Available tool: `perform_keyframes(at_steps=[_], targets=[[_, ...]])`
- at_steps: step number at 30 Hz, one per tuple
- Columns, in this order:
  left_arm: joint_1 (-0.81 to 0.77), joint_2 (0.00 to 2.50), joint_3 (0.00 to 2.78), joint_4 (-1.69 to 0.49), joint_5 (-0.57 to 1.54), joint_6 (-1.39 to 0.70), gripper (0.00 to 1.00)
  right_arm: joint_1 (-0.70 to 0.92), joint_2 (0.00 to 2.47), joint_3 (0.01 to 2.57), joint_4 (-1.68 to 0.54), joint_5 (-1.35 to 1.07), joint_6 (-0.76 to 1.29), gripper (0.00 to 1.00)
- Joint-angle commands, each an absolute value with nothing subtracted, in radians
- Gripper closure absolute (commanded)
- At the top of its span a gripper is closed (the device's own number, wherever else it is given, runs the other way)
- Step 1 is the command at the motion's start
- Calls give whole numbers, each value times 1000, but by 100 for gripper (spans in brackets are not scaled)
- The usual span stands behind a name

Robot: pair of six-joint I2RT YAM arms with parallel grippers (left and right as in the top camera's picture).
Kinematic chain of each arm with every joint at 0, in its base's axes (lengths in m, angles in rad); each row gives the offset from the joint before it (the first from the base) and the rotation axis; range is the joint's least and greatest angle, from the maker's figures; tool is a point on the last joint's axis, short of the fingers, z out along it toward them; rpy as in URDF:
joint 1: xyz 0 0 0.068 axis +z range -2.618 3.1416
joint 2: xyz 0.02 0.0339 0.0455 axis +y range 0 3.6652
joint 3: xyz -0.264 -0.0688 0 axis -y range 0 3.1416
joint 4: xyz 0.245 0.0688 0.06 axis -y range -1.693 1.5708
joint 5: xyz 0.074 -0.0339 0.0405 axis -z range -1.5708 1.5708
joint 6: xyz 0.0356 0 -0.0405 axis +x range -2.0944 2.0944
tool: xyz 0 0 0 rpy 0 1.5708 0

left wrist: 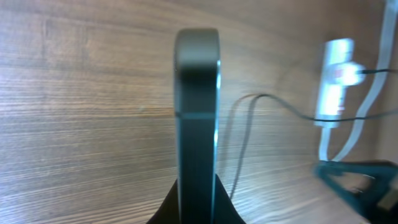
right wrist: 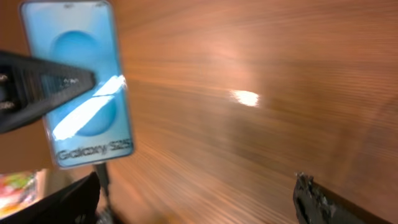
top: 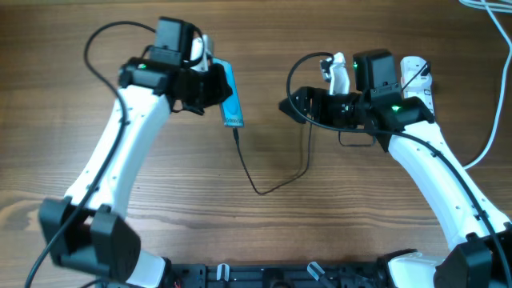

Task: Plug charger to phone and switch on socket
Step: 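Lower the connected phone flat onto the table with the left gripper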

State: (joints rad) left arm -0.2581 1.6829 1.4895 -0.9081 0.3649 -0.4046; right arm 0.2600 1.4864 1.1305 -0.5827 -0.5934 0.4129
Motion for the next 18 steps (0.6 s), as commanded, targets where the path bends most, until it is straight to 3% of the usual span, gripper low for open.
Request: perform_keyframes(at_steps=[1,9,18], targets=[[-319,1784,1491,-903,286,-397,96,262,1483,1143,-647,-294,393,0],[-397,2006,1491,-887,241,-401,96,262,1483,1143,-664,-191,394,0],[-404,2075,1490,-883,233,-400,94,262,1483,1143,-664,-191,394,0]])
